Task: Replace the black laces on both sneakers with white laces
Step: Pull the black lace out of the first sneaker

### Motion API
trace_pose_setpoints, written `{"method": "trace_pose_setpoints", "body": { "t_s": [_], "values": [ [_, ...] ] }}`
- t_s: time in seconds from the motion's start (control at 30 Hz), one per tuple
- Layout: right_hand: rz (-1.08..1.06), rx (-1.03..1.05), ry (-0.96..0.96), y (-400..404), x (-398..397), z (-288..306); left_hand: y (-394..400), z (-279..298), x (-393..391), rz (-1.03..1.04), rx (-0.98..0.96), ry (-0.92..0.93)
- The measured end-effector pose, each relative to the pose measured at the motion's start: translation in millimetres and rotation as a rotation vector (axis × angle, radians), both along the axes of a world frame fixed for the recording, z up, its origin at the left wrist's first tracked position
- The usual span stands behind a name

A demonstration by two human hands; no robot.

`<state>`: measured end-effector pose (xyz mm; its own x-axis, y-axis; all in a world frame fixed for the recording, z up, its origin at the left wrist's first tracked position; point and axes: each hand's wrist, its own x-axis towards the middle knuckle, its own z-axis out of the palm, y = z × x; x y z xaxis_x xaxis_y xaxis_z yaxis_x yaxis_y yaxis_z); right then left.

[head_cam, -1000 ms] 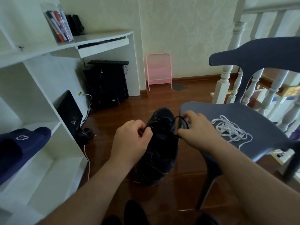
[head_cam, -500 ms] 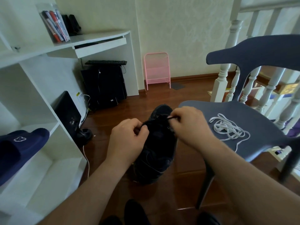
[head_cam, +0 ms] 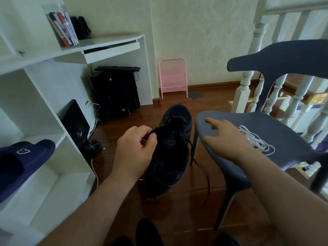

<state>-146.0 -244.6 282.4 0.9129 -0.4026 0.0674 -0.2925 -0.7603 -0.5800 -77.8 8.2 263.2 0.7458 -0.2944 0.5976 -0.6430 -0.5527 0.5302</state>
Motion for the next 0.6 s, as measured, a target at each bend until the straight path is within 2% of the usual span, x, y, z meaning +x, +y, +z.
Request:
{"method": "trace_pose_setpoints", "body": {
  "t_s": [0.07,0.17,0.23,0.37,0.5,0.6],
  "values": [
    [0.077,-0.131,-0.232,11,1,2,-2,0,0,-0.021,-0.005,0.003],
    [0.262,-0.110,-0.431,32,0,6,-6,0,-3,-0.040,-0.002,0.021],
    [0.322,-0.128,-0.419,40,1,4,-11,-1,-5,-0.032,0.001,0.060],
    [0.306,-0.194,-0.305,49,7,-5,-22,-3,-14,-0.038,0.005,0.103],
    [0.184,-0.235,-0.317,58,9,-8,-28,-4,-18,-0.031,0.018,0.099],
    [0.200,-0.247,-0.334,61,9,-8,-29,-1,-19,-0.054,0.004,0.102]
  ]
}}
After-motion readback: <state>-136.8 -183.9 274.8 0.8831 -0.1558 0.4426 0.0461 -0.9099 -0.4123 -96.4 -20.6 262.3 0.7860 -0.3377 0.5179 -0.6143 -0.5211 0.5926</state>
